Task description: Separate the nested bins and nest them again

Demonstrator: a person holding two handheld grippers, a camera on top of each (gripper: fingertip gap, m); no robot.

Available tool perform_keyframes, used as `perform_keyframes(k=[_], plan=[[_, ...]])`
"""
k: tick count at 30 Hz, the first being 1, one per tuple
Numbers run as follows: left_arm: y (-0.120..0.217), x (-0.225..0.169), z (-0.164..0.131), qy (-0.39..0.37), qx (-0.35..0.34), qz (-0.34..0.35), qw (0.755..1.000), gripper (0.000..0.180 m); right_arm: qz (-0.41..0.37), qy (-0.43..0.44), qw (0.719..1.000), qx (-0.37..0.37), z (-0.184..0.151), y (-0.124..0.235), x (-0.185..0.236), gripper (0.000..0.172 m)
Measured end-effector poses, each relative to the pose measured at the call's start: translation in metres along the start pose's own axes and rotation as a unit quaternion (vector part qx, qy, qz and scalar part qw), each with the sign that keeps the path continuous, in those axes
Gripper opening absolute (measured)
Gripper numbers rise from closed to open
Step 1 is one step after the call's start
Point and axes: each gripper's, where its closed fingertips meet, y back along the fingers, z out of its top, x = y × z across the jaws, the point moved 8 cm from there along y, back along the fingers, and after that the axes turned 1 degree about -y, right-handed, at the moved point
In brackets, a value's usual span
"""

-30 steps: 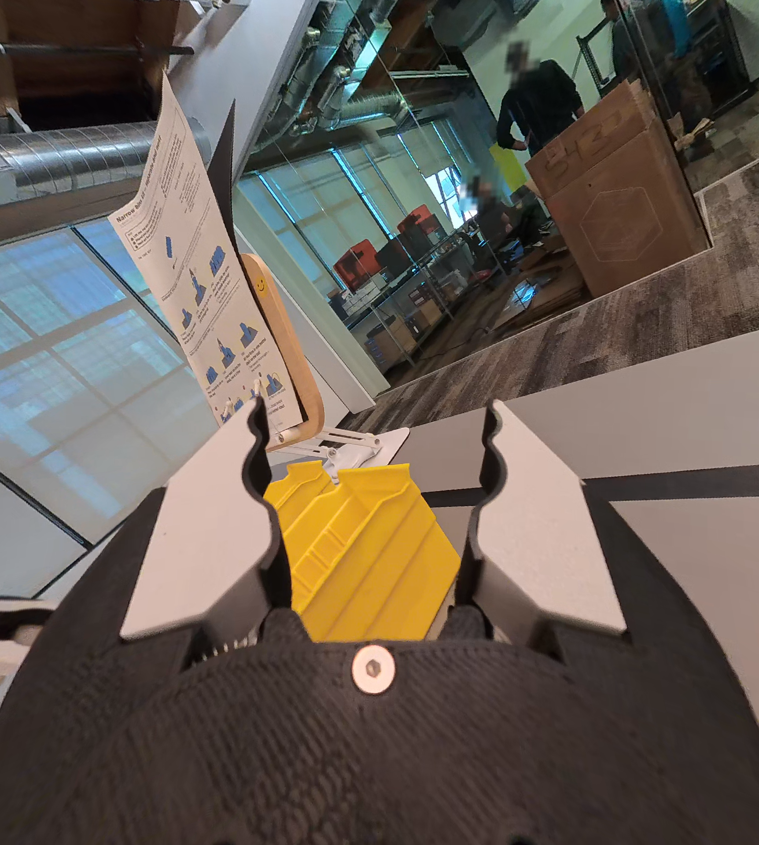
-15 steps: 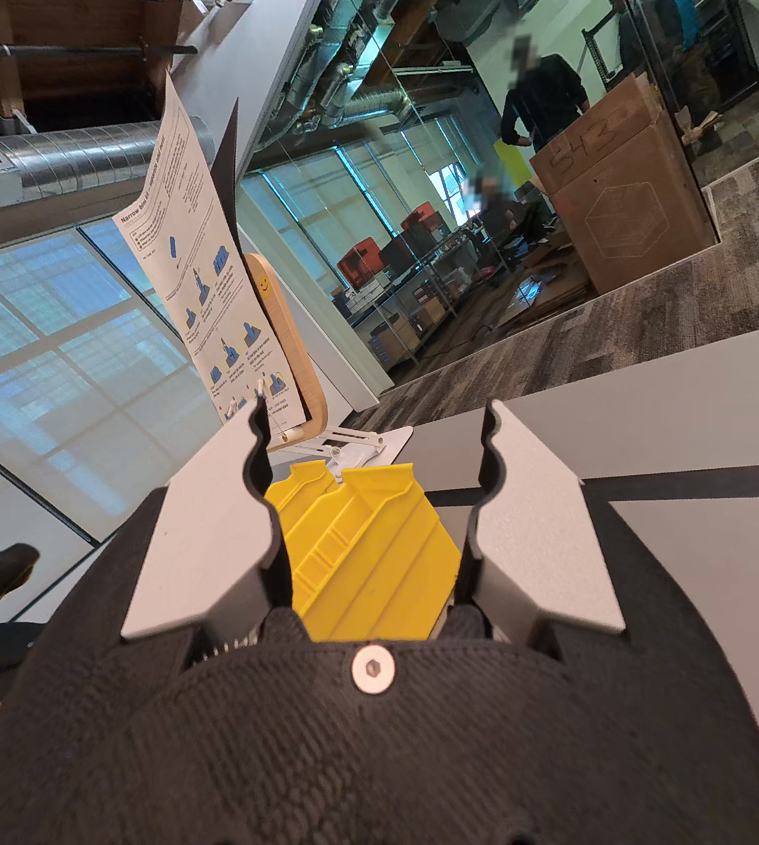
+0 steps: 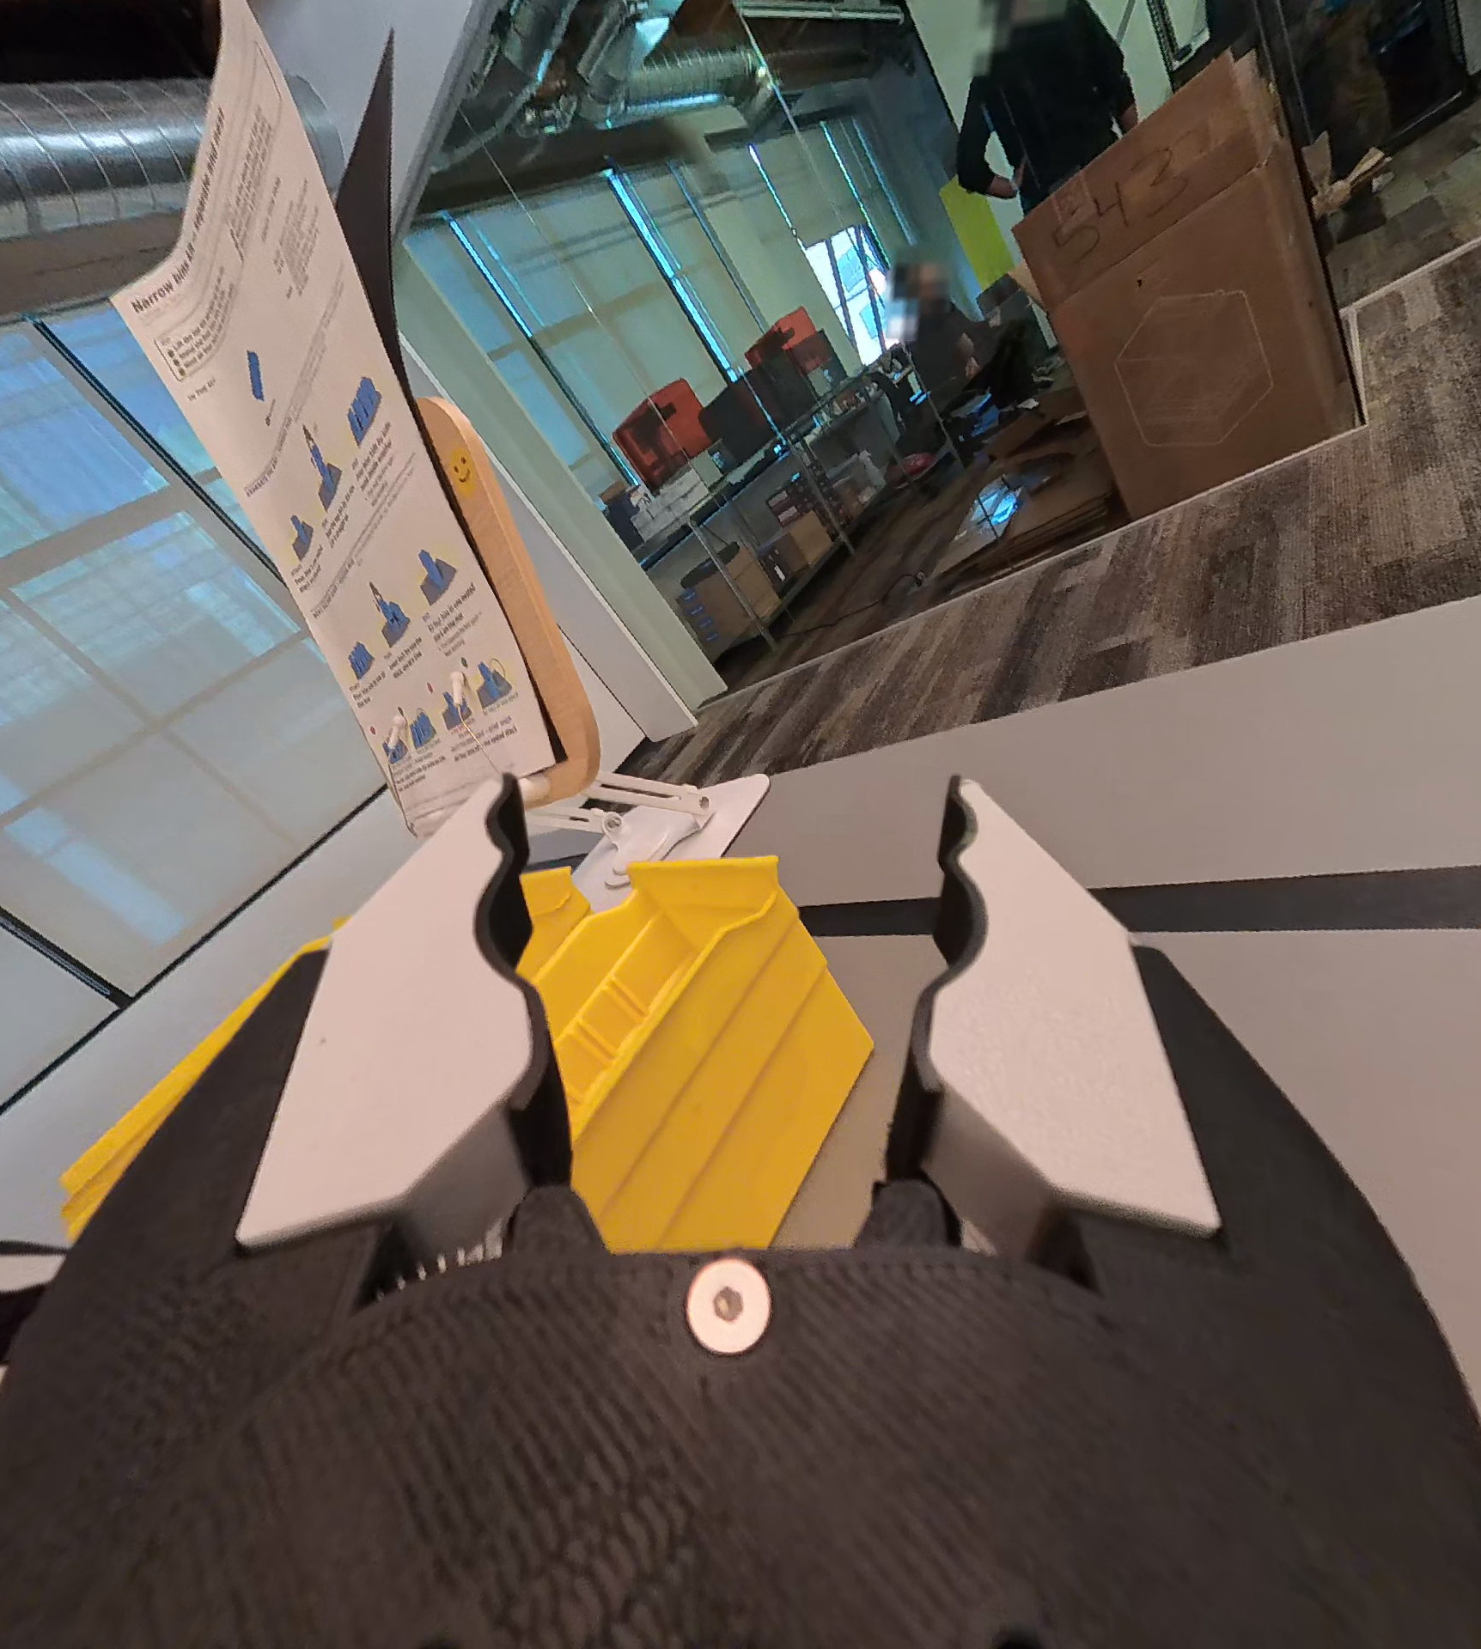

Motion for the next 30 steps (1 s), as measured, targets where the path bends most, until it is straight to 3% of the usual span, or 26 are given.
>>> perform_keyframes(k=[3, 6, 11, 15, 17, 19, 26, 30], plan=[[0.028, 0.007, 0.006, -0.010, -0.060, 0.007, 0.998, 0.064, -0.007, -0.006, 0.999, 0.054, 0.001, -0.002, 0.007, 0.093], [0.064, 0.015, 0.013, -0.018, -0.116, 0.015, 0.993, 0.066, -0.036, -0.017, 0.984, 0.171, 0.000, 0.000, 0.026, 0.091], [0.123, 0.020, 0.028, -0.043, -0.192, 0.006, 0.980, 0.066, -0.123, -0.027, 0.919, 0.373, -0.038, -0.005, 0.051, 0.075], [0.171, 0.020, 0.041, -0.072, -0.256, 0.019, 0.964, 0.066, -0.193, 0.018, 0.863, 0.466, -0.068, -0.016, 0.055, 0.059], [0.192, 0.018, 0.048, -0.090, -0.291, 0.012, 0.953, 0.065, -0.222, 0.045, 0.840, 0.493, -0.076, -0.018, 0.054, 0.050], [0.212, 0.018, 0.054, -0.104, -0.332, 0.003, 0.937, 0.057, -0.217, 0.038, 0.841, 0.494, -0.079, -0.021, 0.057, 0.034], [0.261, 0.044, 0.063, -0.135, -0.513, 0.049, 0.846, 0.044, -0.243, 0.065, 0.838, 0.485, -0.075, -0.025, 0.058, 0.032], [0.262, 0.056, 0.069, -0.142, -0.517, 0.034, 0.843, 0.046, -0.252, 0.089, 0.830, 0.490, -0.074, -0.025, 0.060, 0.028]])
